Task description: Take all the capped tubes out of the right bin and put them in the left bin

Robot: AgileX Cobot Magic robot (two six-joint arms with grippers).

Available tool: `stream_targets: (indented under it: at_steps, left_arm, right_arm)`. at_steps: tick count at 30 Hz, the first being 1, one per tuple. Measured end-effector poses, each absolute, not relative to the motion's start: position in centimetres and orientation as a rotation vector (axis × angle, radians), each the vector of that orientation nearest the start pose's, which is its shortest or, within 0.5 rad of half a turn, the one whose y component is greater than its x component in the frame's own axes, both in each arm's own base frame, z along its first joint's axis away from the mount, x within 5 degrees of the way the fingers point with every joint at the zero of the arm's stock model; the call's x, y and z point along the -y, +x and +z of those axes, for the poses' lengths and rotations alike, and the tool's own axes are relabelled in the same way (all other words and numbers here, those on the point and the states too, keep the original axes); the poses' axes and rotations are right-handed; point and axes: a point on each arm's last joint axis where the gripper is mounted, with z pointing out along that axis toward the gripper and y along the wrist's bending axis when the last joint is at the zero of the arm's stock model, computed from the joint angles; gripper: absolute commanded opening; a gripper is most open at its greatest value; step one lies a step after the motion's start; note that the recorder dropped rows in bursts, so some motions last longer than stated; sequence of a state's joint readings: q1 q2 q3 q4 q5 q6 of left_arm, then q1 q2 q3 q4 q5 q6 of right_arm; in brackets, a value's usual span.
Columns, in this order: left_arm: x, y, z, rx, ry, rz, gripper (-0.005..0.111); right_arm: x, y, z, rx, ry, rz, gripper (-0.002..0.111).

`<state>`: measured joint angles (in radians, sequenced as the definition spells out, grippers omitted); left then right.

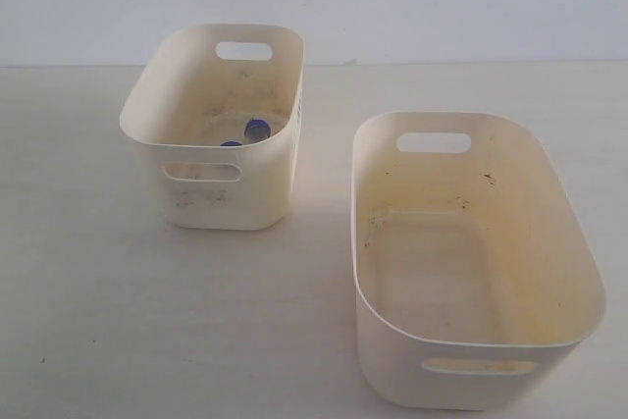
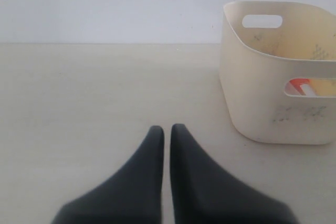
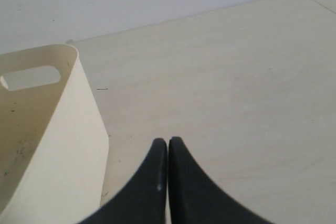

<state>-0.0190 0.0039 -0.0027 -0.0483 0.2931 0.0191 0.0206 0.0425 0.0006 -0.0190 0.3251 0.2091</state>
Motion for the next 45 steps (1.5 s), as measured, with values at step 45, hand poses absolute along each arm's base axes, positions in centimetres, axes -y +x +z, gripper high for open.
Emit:
stream_targets:
  at_steps: [45]
  left_arm:
    - [0.23,5.47,18.74,-1.778,0.003,-0.046,0.004]
  right_arm:
    - [0.03,5.41,18.29,-1.813,0.167,0.136,0.000]
